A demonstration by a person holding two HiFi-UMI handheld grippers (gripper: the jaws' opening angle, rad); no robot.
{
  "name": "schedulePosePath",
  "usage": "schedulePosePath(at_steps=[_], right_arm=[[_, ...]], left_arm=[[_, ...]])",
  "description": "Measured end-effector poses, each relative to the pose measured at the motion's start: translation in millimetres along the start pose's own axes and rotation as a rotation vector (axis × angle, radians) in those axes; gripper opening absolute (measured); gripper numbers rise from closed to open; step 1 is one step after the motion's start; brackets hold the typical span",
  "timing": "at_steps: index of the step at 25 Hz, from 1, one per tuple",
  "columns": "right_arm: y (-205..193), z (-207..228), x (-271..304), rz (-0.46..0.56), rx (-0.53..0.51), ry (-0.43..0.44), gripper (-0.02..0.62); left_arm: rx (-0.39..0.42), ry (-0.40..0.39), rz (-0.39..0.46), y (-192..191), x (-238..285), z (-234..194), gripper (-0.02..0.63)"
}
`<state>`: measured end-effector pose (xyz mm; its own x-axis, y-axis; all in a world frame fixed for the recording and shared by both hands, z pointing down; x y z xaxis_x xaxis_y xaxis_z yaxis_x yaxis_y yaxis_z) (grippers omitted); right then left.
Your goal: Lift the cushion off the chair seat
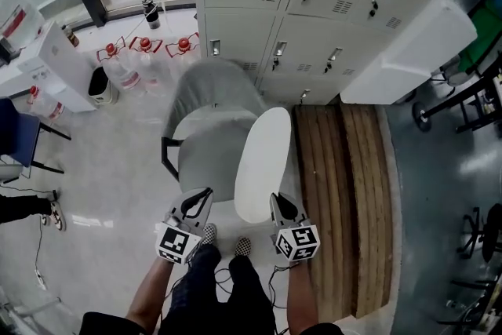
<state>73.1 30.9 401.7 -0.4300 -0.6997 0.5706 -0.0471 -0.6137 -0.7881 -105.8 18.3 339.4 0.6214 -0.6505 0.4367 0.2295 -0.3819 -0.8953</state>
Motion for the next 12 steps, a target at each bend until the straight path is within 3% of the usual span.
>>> schedulePosePath(at_steps=[4, 12], right_arm=[[31.7, -11.8, -34.4, 0.041, -0.024, -0.022, 0.041], [83.6, -33.4, -88.9, 0.138, -0.046, -0.047, 0.041]], left_arm=[[0.024, -0.006, -0.018, 30.6, -21.2, 10.0, 0.026], [0.057, 0.003, 0.063, 83.5, -60.3, 22.6, 0.026]])
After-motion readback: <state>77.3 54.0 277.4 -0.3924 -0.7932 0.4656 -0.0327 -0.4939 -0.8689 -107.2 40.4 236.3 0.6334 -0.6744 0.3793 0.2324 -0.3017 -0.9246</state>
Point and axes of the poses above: the fingertips, and each gripper's own axes: x forward along the fingers, z to its right, y out of its top, the point moved 1 cm from there along -x, backward along the fingers, and after that the axes turned 11 degrees about -z, right-handed, at the moved point
